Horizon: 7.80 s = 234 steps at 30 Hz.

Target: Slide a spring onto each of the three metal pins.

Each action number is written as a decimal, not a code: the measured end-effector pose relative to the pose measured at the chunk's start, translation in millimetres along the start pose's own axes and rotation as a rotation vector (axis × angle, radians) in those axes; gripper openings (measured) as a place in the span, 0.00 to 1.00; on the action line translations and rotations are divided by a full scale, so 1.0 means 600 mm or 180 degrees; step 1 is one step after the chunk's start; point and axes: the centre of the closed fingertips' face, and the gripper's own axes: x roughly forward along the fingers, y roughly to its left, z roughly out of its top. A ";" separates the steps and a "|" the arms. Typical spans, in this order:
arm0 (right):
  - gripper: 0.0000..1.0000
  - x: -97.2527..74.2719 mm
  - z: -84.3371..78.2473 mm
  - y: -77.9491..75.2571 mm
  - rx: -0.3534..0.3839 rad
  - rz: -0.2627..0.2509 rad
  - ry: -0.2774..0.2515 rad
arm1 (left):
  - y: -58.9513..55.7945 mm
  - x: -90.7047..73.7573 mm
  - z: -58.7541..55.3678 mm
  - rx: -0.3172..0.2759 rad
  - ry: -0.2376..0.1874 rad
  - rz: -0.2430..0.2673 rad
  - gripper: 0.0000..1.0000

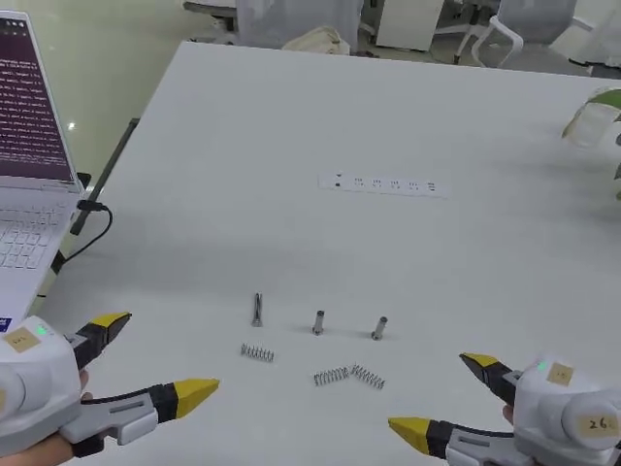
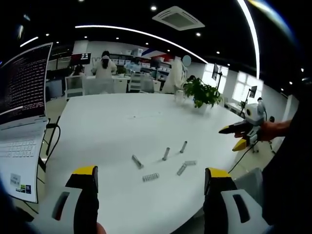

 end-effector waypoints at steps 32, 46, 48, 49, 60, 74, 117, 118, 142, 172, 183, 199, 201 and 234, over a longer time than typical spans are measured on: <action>0.83 -0.008 -0.009 -0.007 0.0053 -0.0048 0.0020 | 0.006 0.005 -0.002 -0.0061 -0.0020 0.0008 0.86; 0.83 -0.010 -0.013 -0.006 0.0074 -0.0049 0.0008 | 0.009 0.014 -0.004 -0.0109 -0.0001 0.0026 0.84; 0.83 -0.010 -0.014 -0.006 0.0078 -0.0050 0.0010 | 0.009 0.015 -0.003 -0.0109 -0.0004 0.0025 0.84; 0.83 -0.010 -0.014 -0.006 0.0076 -0.0049 0.0012 | 0.009 0.016 -0.002 -0.0106 -0.0005 0.0026 0.84; 0.81 -0.009 -0.014 -0.008 0.0068 -0.0041 0.0011 | 0.008 0.036 0.003 -0.0045 0.0032 -0.0019 0.84; 0.80 -0.006 -0.008 -0.009 0.0051 -0.0022 0.0007 | 0.013 0.070 0.015 -0.0026 0.0054 -0.0090 0.82; 0.77 -0.003 -0.009 -0.022 0.0124 -0.0040 0.0029 | 0.068 0.213 0.032 -0.0095 0.0209 -0.0100 0.69; 0.78 -0.002 -0.009 -0.023 0.0129 -0.0040 0.0024 | 0.069 0.217 0.029 -0.0113 0.0231 -0.0096 0.69; 0.76 0.002 -0.008 -0.028 0.0141 -0.0031 0.0052 | 0.091 0.286 -0.042 -0.0433 0.0554 0.0012 0.55; 0.76 0.008 -0.009 -0.035 0.0158 -0.0021 0.0108 | 0.097 0.354 -0.100 -0.0592 0.0924 0.0132 0.29; 0.76 0.005 -0.019 -0.041 0.0201 -0.0037 0.0133 | 0.097 0.365 -0.116 -0.0611 0.1030 0.0137 0.17; 0.76 0.009 -0.019 -0.047 0.0223 -0.0033 0.0140 | 0.100 0.380 -0.126 -0.0743 0.1099 0.0231 0.06; 0.76 0.009 -0.020 -0.047 0.0221 -0.0035 0.0146 | 0.101 0.380 -0.125 -0.0737 0.1107 0.0256 0.05; 0.75 0.015 -0.019 -0.054 0.0210 0.0020 0.0124 | 0.105 0.396 -0.126 -0.0334 0.1694 0.0610 0.00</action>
